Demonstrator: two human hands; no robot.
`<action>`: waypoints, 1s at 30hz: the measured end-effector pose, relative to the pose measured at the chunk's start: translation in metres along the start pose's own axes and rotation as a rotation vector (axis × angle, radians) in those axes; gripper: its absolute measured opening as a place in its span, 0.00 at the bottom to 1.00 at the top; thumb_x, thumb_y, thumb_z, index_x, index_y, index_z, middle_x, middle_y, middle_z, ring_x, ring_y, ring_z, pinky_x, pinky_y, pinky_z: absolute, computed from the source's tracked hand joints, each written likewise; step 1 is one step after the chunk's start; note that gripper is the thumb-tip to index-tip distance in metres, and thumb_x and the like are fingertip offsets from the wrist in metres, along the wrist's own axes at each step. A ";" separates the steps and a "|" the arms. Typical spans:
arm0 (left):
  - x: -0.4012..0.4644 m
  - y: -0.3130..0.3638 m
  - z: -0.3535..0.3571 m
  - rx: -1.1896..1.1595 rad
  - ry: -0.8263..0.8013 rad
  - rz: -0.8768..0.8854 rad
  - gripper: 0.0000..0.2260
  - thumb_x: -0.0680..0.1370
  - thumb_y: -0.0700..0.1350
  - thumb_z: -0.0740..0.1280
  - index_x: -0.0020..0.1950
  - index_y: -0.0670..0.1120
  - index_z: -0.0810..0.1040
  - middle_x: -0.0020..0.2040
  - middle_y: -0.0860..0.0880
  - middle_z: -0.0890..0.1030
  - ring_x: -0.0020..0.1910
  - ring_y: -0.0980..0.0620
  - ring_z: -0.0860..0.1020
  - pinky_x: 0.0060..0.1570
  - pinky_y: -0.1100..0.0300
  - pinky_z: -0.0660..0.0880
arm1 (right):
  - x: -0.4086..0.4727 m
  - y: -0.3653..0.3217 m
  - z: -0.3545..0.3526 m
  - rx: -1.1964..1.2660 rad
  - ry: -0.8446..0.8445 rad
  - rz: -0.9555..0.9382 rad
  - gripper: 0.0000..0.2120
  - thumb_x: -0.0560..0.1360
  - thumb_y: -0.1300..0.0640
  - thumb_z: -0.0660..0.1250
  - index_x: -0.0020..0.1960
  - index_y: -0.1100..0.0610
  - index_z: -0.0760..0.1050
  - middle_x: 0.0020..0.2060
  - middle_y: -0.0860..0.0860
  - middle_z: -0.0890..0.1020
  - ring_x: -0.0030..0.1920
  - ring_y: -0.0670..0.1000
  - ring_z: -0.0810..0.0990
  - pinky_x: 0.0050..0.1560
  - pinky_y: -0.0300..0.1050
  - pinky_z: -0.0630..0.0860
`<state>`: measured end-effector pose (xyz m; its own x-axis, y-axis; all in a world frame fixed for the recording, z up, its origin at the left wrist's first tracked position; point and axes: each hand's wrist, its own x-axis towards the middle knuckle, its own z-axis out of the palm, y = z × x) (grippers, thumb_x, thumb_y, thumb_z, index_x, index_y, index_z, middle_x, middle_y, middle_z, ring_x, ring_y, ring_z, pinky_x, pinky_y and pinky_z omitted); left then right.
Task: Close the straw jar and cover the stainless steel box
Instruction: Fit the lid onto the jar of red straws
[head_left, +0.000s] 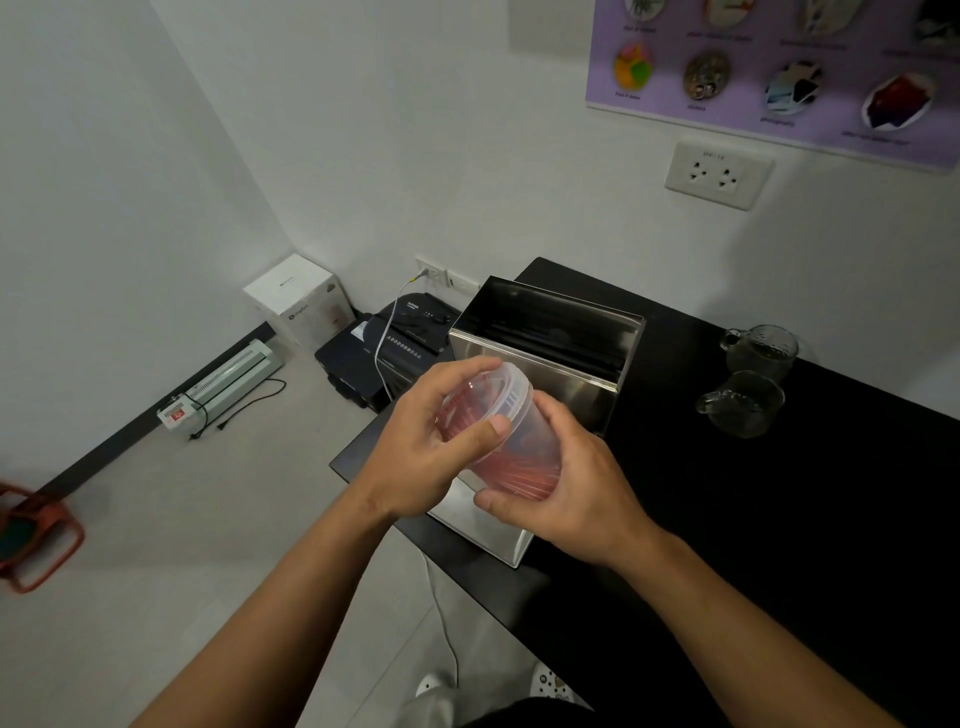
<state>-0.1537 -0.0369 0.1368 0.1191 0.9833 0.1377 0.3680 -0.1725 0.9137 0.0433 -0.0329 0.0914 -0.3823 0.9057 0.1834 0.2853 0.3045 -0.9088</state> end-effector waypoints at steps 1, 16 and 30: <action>0.000 -0.001 0.000 -0.004 -0.004 0.000 0.30 0.75 0.57 0.70 0.74 0.45 0.76 0.66 0.42 0.79 0.65 0.40 0.79 0.59 0.35 0.80 | 0.000 0.000 0.000 0.017 -0.002 -0.002 0.44 0.62 0.33 0.83 0.70 0.25 0.62 0.62 0.33 0.80 0.58 0.40 0.84 0.50 0.38 0.84; 0.002 -0.006 0.002 -0.044 -0.055 0.006 0.27 0.74 0.54 0.72 0.71 0.45 0.77 0.64 0.40 0.81 0.63 0.41 0.81 0.60 0.35 0.79 | 0.005 0.020 -0.007 0.287 -0.135 0.135 0.41 0.65 0.49 0.86 0.73 0.51 0.73 0.61 0.52 0.84 0.61 0.56 0.86 0.61 0.62 0.82; 0.006 0.004 -0.003 -0.120 -0.085 0.063 0.29 0.75 0.58 0.76 0.71 0.46 0.77 0.63 0.42 0.82 0.63 0.40 0.81 0.61 0.38 0.80 | 0.015 0.014 -0.016 0.402 -0.224 0.132 0.36 0.67 0.55 0.83 0.72 0.57 0.75 0.62 0.58 0.84 0.62 0.60 0.85 0.64 0.67 0.79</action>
<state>-0.1542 -0.0316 0.1420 0.2179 0.9614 0.1680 0.2451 -0.2205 0.9441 0.0561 -0.0105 0.0871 -0.5584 0.8295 0.0111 -0.0014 0.0125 -0.9999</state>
